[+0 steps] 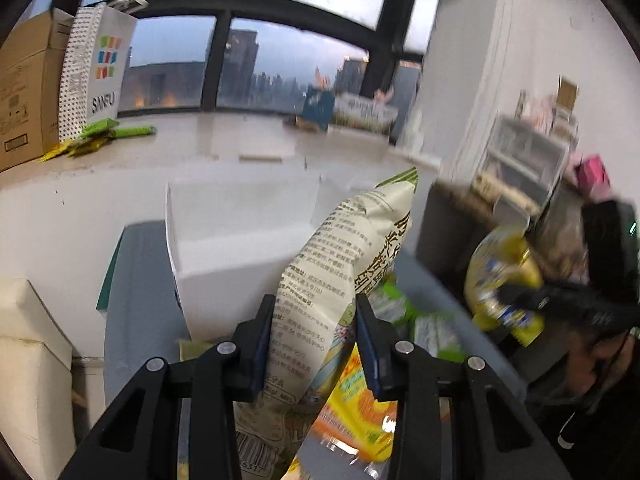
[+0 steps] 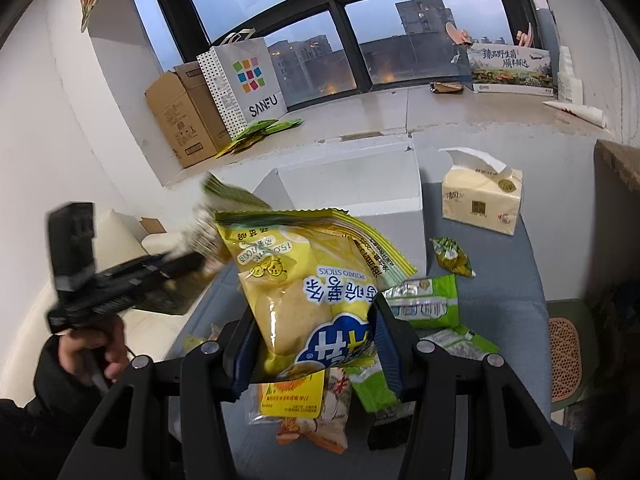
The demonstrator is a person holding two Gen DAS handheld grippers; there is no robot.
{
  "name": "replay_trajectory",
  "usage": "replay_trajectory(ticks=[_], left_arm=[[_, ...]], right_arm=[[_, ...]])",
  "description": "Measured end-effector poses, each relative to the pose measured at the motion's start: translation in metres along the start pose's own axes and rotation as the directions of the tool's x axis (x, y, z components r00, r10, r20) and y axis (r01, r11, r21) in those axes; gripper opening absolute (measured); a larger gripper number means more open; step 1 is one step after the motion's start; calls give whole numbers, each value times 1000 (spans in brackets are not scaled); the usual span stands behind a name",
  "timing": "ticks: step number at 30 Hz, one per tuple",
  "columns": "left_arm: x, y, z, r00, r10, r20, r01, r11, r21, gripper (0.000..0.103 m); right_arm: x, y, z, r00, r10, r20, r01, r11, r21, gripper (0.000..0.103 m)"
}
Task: Organize snacks
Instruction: 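Grasp the white snack bag with the left gripper while the right holds the yellow bag, then drop the white bag into the box with the left gripper while the right drops its bag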
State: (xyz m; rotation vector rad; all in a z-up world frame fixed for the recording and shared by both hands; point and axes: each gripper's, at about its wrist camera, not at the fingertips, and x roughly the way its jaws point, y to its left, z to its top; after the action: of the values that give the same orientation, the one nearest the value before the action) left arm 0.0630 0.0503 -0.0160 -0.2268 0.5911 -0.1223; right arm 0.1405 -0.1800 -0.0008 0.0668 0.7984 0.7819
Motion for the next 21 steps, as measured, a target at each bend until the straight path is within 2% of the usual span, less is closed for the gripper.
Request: replay_trajectory(ticks=[5, 9, 15, 17, 21], left_arm=[[3, 10, 33, 999, 18, 36, -17, 999, -30, 41], [33, 23, 65, 997, 72, 18, -72, 997, -27, 41], [83, 54, 95, 990, 136, -48, -139, 988, -70, 41], [104, 63, 101, 986, 138, -95, -145, 987, -69, 41], [126, 72, 106, 977, 174, -121, -183, 981, -60, 42]], right_arm=[[14, 1, 30, 999, -8, 32, 9, 999, -33, 56], [39, -4, 67, 998, -35, 47, 37, 998, -57, 56], [103, -24, 127, 995, -98, -17, 98, 995, -32, 56], [122, -30, 139, 993, -106, -45, 105, 994, -25, 56], [158, -41, 155, 988, -128, -91, 128, 992, -6, 56]])
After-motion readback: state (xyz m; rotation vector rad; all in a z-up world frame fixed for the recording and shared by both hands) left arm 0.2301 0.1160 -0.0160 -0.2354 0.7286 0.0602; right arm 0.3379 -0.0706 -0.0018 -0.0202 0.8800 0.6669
